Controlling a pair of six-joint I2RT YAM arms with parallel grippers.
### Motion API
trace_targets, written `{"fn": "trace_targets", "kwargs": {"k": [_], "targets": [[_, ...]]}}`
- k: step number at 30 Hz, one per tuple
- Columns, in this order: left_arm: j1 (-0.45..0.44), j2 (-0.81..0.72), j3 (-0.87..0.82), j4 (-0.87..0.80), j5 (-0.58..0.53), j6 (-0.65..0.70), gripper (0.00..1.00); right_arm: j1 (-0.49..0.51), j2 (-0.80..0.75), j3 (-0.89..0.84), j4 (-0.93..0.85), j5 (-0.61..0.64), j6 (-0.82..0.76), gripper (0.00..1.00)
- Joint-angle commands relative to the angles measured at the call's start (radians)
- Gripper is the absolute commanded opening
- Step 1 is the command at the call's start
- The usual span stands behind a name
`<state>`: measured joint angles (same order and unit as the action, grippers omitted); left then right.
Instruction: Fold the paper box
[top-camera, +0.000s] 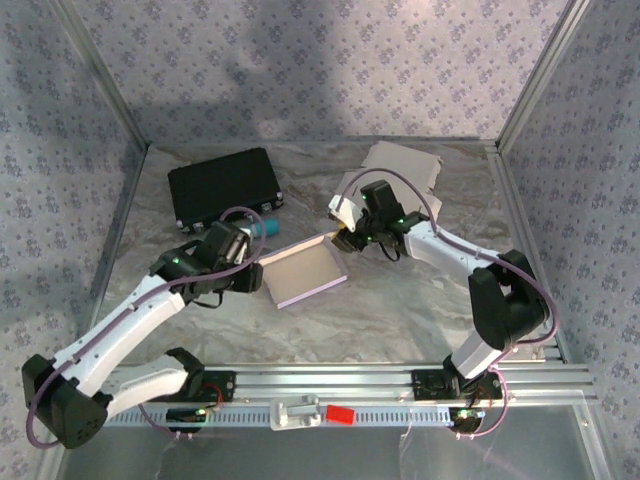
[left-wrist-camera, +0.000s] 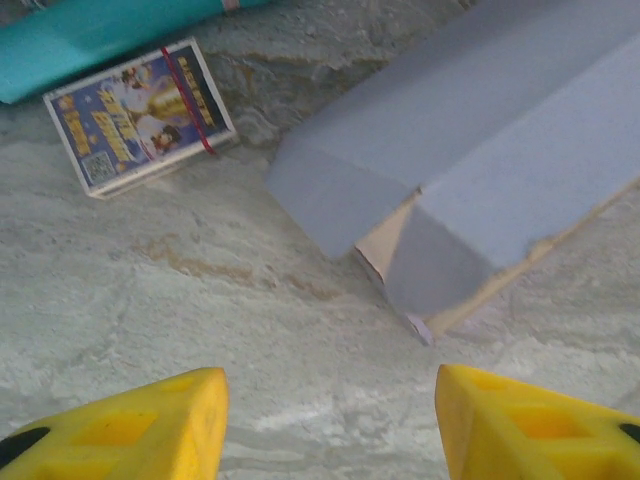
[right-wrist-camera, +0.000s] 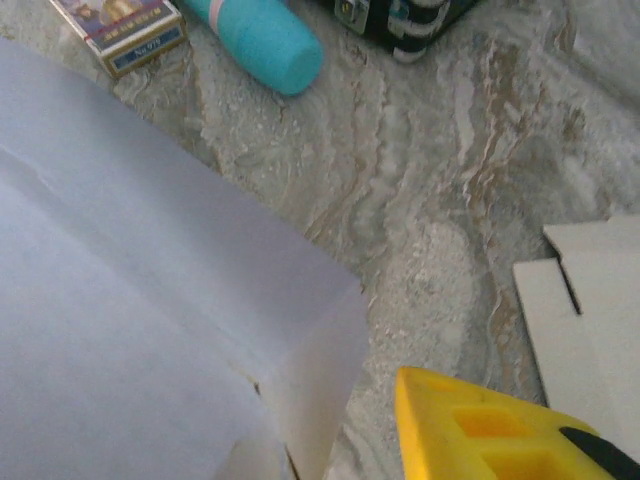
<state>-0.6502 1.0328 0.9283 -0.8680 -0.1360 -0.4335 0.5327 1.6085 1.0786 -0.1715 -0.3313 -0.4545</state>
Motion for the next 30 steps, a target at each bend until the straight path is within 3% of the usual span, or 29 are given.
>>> {"fn": "trace_targets", "kwargs": {"k": [1,9,14,20,25,30], "targets": [[-0.003,0.034,0.007,0.054,-0.071,0.027,0.57,0.007,0.025,0.049,-0.026,-0.026,-0.010,0.35],[0.000,0.092,0.032,0.064,-0.093,0.039,0.58,0.022,0.031,0.063,-0.054,-0.010,-0.021,0.12],[0.060,0.099,0.053,0.048,-0.075,0.057,0.57,0.032,0.008,0.067,-0.069,0.064,-0.024,0.00],[0.147,0.091,0.106,0.079,0.103,0.134,0.56,0.007,-0.051,0.084,-0.186,0.124,0.027,0.00],[0.155,0.156,0.167,0.124,0.135,0.240,0.56,-0.026,-0.143,0.041,-0.277,0.146,0.114,0.00],[0.167,0.272,0.227,0.175,0.357,0.399,0.52,-0.060,-0.190,0.009,-0.342,0.153,0.147,0.00]]}}
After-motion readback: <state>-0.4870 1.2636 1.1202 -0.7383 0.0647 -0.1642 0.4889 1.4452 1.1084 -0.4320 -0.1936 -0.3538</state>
